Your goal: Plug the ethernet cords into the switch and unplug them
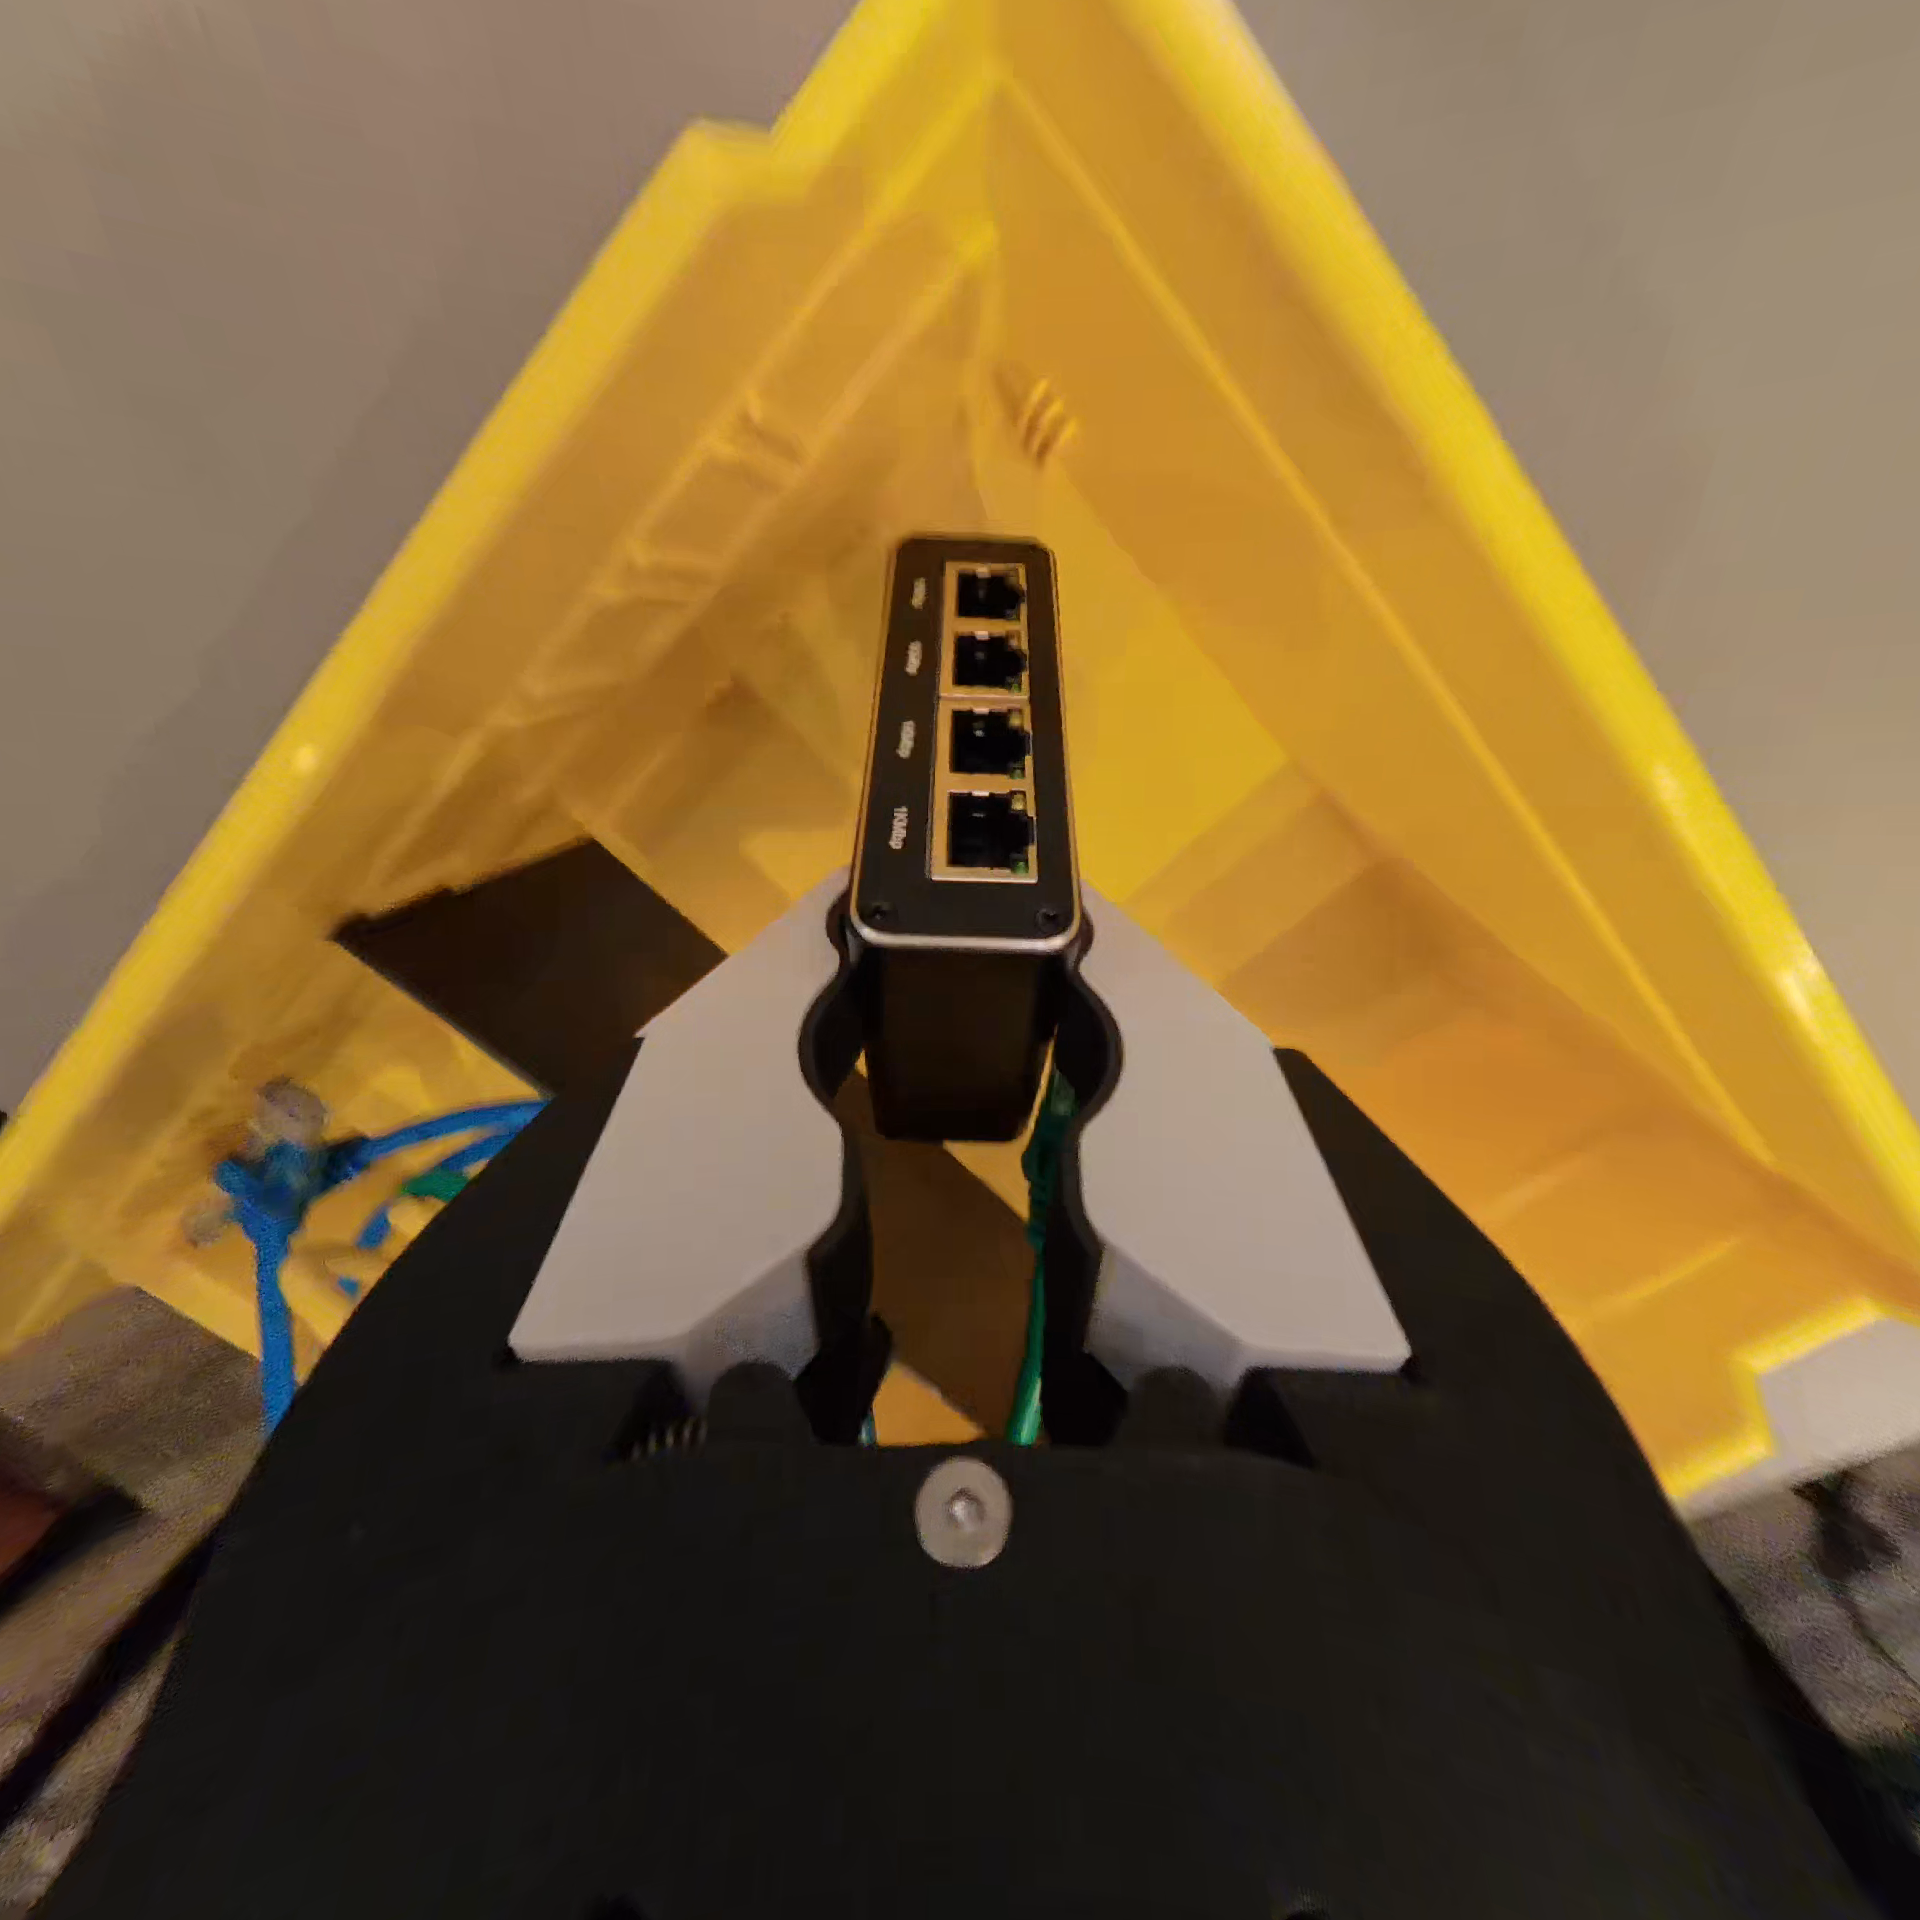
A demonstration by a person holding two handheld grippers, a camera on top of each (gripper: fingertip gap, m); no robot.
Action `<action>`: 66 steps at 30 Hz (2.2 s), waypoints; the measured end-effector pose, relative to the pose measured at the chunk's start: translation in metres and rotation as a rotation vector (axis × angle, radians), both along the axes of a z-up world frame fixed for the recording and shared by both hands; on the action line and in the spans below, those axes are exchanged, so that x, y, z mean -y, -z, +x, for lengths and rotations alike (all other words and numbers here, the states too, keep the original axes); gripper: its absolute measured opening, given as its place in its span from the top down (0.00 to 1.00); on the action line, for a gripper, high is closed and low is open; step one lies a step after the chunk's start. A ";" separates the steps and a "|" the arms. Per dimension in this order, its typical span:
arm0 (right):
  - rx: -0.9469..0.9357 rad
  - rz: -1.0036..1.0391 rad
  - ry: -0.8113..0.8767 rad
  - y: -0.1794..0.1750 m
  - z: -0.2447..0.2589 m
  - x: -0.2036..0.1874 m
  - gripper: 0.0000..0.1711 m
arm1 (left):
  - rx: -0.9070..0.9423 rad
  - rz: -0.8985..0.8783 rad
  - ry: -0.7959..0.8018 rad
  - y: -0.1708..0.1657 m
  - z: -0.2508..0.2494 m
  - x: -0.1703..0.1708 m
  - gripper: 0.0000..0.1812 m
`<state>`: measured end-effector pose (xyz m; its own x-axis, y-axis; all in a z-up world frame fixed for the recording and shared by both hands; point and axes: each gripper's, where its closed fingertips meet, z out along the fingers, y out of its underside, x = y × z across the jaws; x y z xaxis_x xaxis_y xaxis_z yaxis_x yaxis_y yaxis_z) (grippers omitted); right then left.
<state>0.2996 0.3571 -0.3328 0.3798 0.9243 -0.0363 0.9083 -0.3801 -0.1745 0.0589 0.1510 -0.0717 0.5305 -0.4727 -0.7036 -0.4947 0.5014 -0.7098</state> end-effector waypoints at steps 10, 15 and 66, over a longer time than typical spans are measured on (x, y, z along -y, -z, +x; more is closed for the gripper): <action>0.029 0.128 0.123 -0.023 0.022 -0.039 0.63 | -0.041 -0.042 -0.064 0.005 -0.011 -0.011 0.77; -0.025 0.233 0.207 -0.058 0.039 -0.053 0.64 | -0.065 -0.042 -0.117 0.002 -0.021 -0.016 0.75; -0.718 0.426 0.390 -0.033 0.070 0.072 0.64 | 0.242 -0.896 -1.081 0.234 -0.427 0.024 0.66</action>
